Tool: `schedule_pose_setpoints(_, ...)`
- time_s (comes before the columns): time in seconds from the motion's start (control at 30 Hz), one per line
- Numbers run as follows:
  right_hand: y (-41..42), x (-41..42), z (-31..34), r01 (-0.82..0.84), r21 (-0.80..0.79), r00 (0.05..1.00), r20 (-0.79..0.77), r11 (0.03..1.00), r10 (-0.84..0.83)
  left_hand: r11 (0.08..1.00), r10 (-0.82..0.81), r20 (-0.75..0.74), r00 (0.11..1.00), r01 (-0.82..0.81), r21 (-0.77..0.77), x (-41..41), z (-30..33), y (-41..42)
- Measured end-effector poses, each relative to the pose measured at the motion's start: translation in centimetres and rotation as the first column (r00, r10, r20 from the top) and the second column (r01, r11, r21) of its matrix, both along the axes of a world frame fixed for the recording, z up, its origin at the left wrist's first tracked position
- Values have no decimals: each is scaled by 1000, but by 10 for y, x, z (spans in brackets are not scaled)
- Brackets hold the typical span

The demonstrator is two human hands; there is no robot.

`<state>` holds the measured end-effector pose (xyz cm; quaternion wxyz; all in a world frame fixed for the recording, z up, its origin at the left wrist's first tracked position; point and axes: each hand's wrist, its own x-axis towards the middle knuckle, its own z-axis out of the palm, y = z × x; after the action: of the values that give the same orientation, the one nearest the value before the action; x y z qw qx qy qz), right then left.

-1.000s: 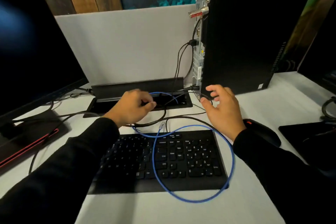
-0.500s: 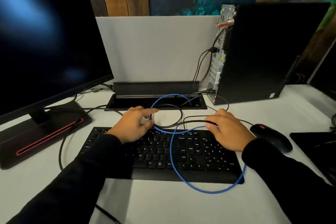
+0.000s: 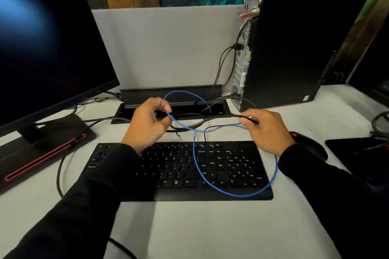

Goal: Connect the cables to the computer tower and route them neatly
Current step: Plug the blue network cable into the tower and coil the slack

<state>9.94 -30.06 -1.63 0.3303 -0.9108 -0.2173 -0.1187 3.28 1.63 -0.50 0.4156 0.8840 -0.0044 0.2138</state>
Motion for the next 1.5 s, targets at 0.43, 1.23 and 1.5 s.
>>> schedule_pose_setpoints(0.43, 45, -56, 14, -297, -173, 954, -76, 939, 288, 972, -29, 26, 999, 23, 236, -14, 49, -40)
schedule_pose_setpoints(1.23, 67, -117, 72, -316, -306, 904, -383, 898, 188, 785, -65, -368, 928, 275, 556, -3, 12, -10)
schedule_pose_setpoints(1.5, 33, -87, 122, -299, 225, 840, -398, 927, 368, 783, -118, -177, 977, 201, 589, 13, 4, 35)
